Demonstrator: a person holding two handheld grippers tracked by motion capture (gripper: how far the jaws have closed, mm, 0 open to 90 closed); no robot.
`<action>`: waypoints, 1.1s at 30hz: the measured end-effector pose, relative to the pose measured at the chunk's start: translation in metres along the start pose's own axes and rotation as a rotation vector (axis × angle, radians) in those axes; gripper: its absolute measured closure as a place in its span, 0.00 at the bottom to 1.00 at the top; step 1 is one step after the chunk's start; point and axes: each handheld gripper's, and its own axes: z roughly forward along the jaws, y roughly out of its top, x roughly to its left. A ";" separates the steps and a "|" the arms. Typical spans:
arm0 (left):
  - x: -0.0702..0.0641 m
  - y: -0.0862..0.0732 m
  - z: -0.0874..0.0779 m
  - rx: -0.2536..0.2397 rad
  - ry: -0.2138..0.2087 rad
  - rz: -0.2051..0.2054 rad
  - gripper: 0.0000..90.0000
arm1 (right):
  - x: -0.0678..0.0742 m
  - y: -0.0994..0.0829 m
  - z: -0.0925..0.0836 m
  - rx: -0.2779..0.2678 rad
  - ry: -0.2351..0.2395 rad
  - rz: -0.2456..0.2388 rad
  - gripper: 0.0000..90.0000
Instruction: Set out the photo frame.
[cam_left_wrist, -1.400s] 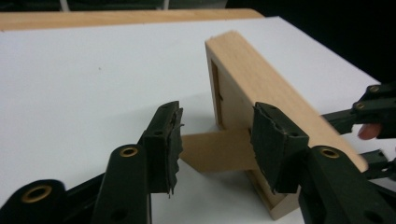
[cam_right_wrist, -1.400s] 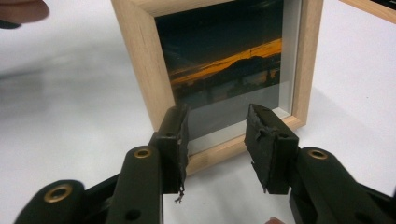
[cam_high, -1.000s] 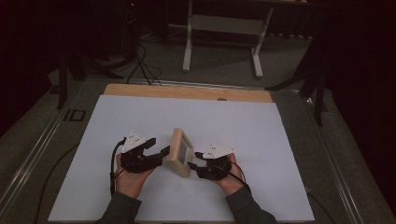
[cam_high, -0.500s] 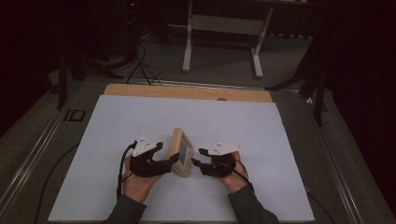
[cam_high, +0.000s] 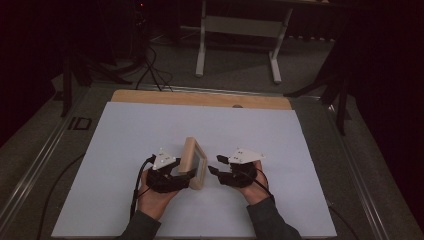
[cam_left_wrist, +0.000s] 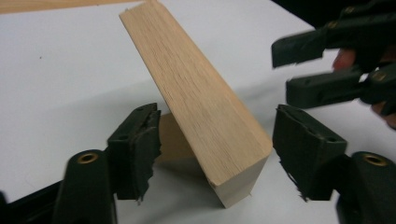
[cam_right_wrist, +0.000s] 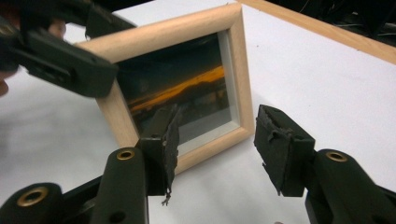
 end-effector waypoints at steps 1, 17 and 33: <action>0.000 0.000 0.001 0.002 0.000 -0.002 0.38 | -0.001 0.001 -0.001 -0.005 -0.003 -0.002 0.55; -0.001 -0.002 0.004 0.021 -0.011 -0.022 0.53 | -0.005 0.005 -0.010 -0.036 -0.023 0.010 0.55; -0.003 -0.001 0.003 0.017 -0.024 -0.016 0.60 | -0.010 0.008 -0.018 -0.057 -0.036 0.014 0.55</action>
